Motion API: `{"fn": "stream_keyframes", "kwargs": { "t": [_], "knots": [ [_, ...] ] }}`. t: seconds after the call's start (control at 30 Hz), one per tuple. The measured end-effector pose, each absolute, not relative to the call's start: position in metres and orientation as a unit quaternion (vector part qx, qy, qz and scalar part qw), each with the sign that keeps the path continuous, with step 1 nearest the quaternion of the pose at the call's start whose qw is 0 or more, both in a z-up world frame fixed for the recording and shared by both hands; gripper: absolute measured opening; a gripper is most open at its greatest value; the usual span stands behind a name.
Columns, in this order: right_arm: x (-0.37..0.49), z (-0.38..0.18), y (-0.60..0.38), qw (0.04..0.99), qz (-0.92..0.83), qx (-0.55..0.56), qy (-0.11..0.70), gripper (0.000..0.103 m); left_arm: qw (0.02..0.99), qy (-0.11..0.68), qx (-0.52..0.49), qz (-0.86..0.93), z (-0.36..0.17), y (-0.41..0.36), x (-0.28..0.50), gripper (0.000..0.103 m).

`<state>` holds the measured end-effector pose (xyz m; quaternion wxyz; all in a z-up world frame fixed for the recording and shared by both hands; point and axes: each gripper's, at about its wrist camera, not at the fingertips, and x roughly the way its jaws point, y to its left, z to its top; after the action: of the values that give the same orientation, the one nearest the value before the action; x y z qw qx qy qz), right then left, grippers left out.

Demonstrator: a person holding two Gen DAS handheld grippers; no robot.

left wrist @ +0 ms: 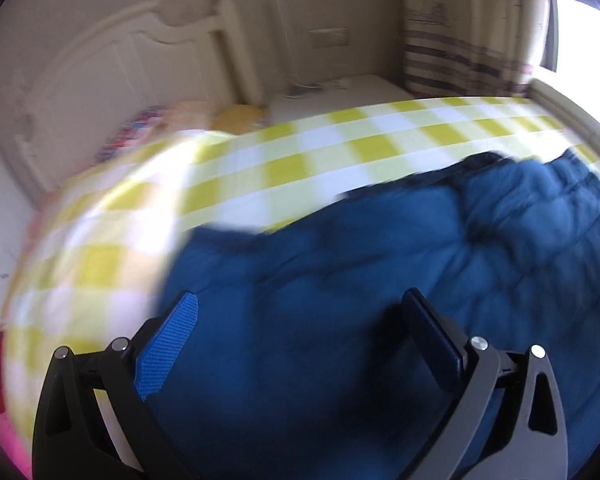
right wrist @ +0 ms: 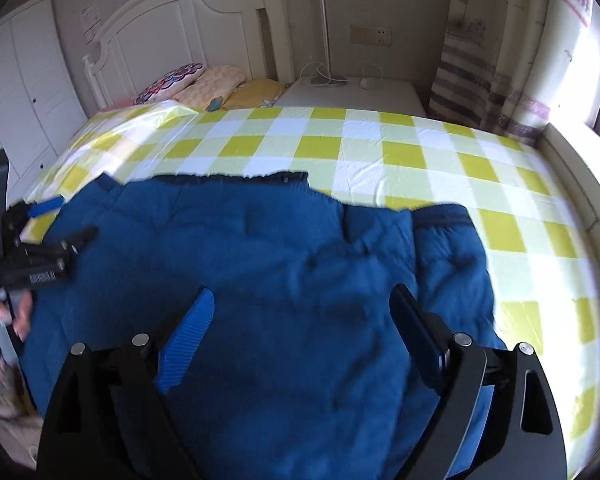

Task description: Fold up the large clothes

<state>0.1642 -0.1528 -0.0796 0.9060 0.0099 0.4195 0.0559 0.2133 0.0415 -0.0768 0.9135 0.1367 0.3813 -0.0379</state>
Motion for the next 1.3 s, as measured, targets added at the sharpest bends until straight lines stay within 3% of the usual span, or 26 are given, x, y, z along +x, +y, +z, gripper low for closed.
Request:
{"fn": "stream_keyframes", "kwargs": {
  "t": [0.17,0.37,0.6,0.77,0.9,1.03,1.2,1.3],
  "knots": [
    [0.138,-0.107,-0.162,0.906,0.053,0.008,0.421,0.088,0.912,0.401,0.075,-0.034,-0.096,0.092,0.196,0.101],
    [0.105,-0.092,-0.183,0.917,0.030,0.039,0.396,0.088,0.911,0.407,0.056,-0.039,-0.101,0.099,0.198,0.101],
    [-0.017,-0.093,-0.259,0.928,0.027,0.190,0.320,0.088,0.912,0.404,0.058,-0.035,-0.102,0.098,0.199,0.101],
    [-0.073,-0.118,-0.284,0.907,0.046,0.267,0.322,0.088,0.913,0.402,0.059,-0.028,-0.102,0.098,0.198,0.101],
    [-0.073,-0.123,-0.285,0.901,0.084,0.296,0.304,0.088,0.915,0.398,0.067,-0.022,-0.101,0.095,0.197,0.101],
    [-0.038,-0.143,-0.258,0.878,0.090,0.288,0.372,0.088,0.914,0.402,0.055,-0.028,-0.101,0.098,0.198,0.101],
    [-0.022,-0.138,-0.240,0.880,0.080,0.270,0.381,0.089,0.912,0.409,0.023,-0.037,-0.103,0.106,0.202,0.101],
    [-0.005,-0.135,-0.231,0.874,0.077,0.278,0.392,0.096,0.910,0.412,0.016,-0.035,-0.104,0.107,0.206,0.101]
  ]
}}
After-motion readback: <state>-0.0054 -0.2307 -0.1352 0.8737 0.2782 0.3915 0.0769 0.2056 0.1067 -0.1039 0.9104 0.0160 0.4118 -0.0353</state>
